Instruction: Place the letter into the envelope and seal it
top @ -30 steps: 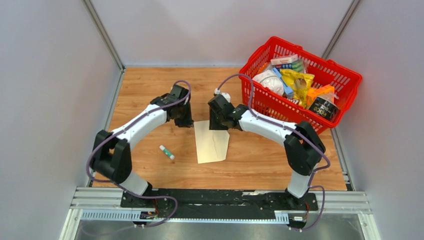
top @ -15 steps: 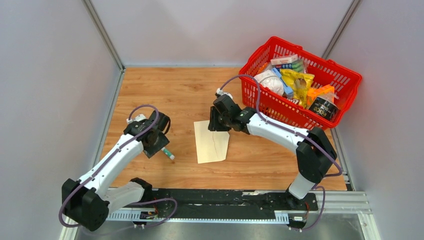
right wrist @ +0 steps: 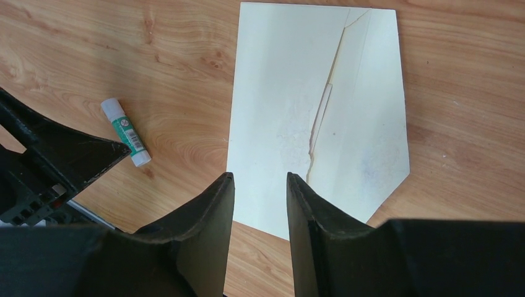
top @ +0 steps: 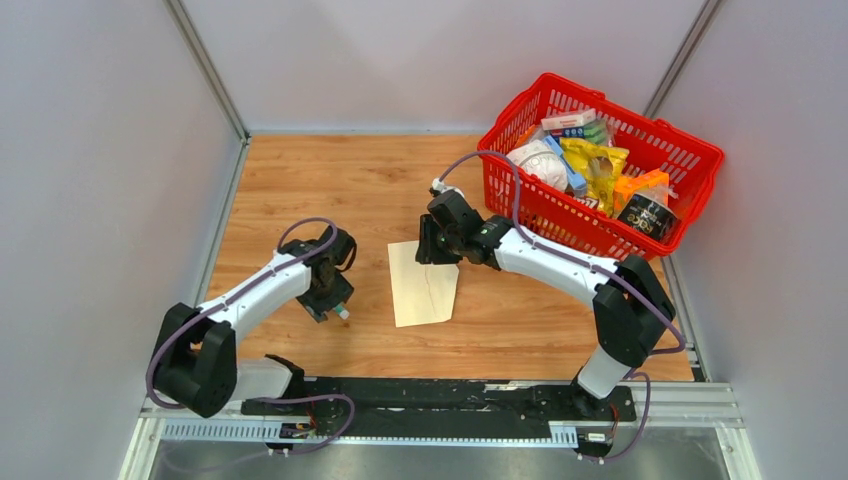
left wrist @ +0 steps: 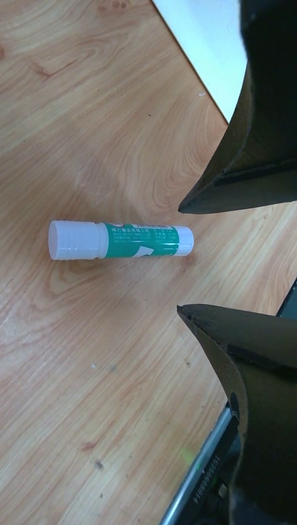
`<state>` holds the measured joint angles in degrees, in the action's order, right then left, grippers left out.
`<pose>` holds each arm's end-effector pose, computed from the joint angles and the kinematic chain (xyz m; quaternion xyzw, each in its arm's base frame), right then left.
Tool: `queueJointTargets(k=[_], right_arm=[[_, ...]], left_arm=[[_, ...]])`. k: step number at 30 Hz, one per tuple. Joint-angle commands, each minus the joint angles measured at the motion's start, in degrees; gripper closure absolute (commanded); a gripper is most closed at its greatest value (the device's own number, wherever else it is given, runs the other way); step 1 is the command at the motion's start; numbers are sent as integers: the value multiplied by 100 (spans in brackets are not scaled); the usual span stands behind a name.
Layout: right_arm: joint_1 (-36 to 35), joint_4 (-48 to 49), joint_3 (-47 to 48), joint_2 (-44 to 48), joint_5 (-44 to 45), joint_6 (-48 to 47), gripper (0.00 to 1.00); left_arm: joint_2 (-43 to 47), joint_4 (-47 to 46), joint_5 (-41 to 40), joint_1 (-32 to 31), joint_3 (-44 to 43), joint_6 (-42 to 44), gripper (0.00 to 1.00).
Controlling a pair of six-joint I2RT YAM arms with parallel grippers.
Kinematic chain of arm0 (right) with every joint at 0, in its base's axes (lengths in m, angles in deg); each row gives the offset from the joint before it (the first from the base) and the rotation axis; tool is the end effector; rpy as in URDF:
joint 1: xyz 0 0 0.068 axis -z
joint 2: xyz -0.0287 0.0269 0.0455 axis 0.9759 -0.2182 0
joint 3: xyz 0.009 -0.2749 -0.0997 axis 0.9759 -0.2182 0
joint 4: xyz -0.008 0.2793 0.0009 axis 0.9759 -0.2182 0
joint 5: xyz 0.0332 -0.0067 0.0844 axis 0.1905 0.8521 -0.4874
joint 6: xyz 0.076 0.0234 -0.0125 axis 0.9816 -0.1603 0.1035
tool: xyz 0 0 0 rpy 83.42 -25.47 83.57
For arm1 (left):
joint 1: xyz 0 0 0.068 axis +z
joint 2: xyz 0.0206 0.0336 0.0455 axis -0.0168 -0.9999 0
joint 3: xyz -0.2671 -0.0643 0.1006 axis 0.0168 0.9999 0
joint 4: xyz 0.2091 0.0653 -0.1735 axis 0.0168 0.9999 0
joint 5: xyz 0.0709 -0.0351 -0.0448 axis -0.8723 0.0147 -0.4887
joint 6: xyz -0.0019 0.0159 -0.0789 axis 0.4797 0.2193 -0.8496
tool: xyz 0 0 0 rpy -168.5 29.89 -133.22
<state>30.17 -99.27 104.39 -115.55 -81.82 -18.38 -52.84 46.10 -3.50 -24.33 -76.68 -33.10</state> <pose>0.2754 0.2953 0.2359 -0.0829 0.9348 0.2222 0.2645 0.2048 -0.0746 0.1720 -0.4178 0.8949 0.0471 0.1493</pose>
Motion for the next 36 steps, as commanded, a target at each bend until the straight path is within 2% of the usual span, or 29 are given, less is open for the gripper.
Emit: queueJointTargets(k=[1, 5, 9, 11, 13, 15, 18, 20, 22, 23, 25, 29, 33, 36], right_arm=[[-33, 212, 10, 177, -40, -133, 60], [-33, 168, 54, 142, -40, -195, 60], [-24, 132, 10, 168, -40, -256, 60], [-15, 124, -16, 186, -40, -248, 60], [-6, 132, -42, 168, -40, -256, 60], [11, 132, -34, 177, -40, -274, 60], [151, 45, 1, 265, -40, -344, 60], [397, -25, 45, 379, -417, -371, 60], [739, -17, 54, 580, -776, -336, 60], [915, 0, 63, 686, -917, -309, 59], [1179, 27, 107, 888, -1207, -248, 57], [1365, 220, 116, 1257, -1595, -29, 53], [1365, 606, 19, 1548, -1684, 323, 50], [1365, 704, 28, 1627, -1640, 403, 48]], left_arm=[[-79, -691, 161, 16, 267, -284, 37], [-517, -904, -14, 25, 163, -153, 40], [-782, -974, -146, 25, 153, 32, 47], [-826, -1036, -146, 16, 206, 58, 54], [-888, -1088, -146, 25, 223, 146, 67], [-932, -1141, -129, 25, 180, 364, 100], [-836, -1229, -85, 16, -92, 979, 100], [-643, -1692, 257, 25, -224, 1804, 100], [-493, -2271, 950, 16, -330, 2710, 100], [-380, -2510, 1622, 16, -339, 3278, 100], [-221, -3231, 2660, 16, -286, 3808, 100], [-45, -4356, 4269, 16, -198, 4337, 100], [17, -4964, 5352, -19, -242, 4699, 100], [157, -5331, 5776, -54, -225, 4804, 100]])
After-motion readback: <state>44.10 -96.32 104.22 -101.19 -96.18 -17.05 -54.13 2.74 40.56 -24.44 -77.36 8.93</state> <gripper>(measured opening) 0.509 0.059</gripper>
